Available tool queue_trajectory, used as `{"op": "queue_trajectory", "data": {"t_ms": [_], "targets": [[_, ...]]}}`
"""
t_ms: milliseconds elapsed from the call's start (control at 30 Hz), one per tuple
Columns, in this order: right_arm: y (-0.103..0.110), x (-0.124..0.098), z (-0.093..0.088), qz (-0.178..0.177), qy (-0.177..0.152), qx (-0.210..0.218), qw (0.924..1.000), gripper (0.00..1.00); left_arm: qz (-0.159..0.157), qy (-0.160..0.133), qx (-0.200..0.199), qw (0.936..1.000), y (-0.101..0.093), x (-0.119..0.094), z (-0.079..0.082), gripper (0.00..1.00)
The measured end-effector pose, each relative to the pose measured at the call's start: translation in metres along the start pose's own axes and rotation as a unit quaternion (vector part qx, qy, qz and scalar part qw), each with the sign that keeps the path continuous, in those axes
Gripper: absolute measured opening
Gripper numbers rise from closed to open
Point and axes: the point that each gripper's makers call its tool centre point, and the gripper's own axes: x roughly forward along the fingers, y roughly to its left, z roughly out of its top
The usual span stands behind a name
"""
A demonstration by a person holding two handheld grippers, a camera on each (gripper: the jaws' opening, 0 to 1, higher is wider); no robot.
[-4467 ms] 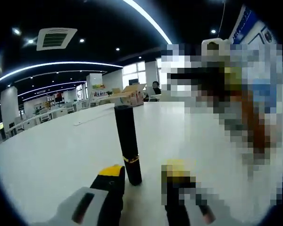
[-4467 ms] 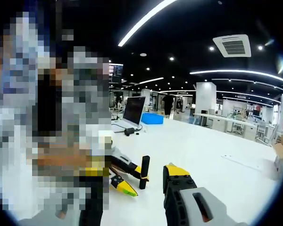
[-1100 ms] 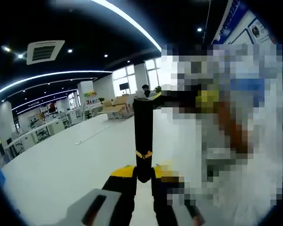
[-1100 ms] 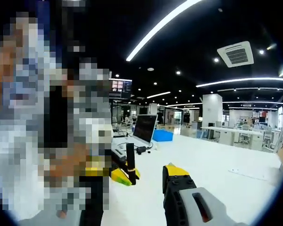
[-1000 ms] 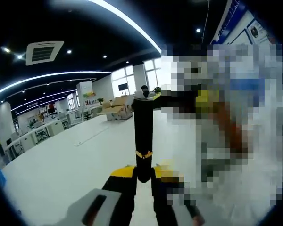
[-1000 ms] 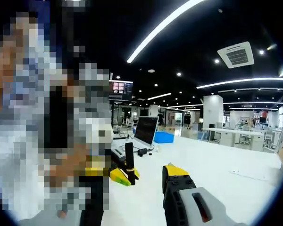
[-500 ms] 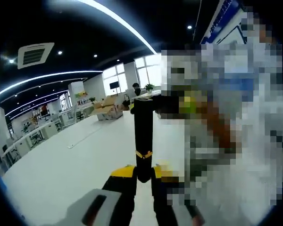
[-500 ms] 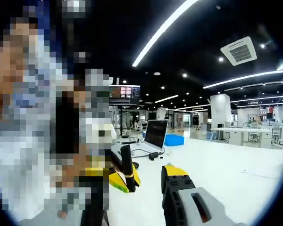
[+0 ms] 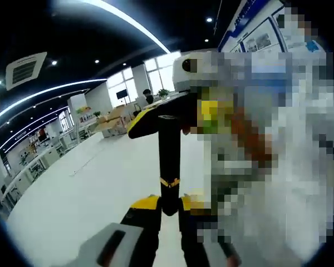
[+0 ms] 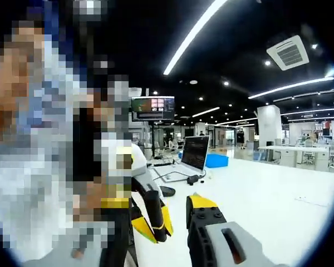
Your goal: Unscrew the lipstick cap, remove the lipstick, and put the cap back on the lipstick
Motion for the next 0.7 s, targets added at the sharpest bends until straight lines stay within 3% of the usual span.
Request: {"op": "queue_trajectory", "data": {"t_ms": [233,700], "targets": [[0.0002,0.0006,-0.0024,0.002,0.004,0.000,1.0000,0.33,-0.014,0.012,0.018,0.9997,-0.0095,0.0057,-0.0037,0.14],[0.0061,0.0017,-0.0046,0.020,0.007,-0.005,0.9998,0.20,-0.011,0.022,0.026,0.9994,-0.0080,0.0072,-0.0075,0.14]]}}
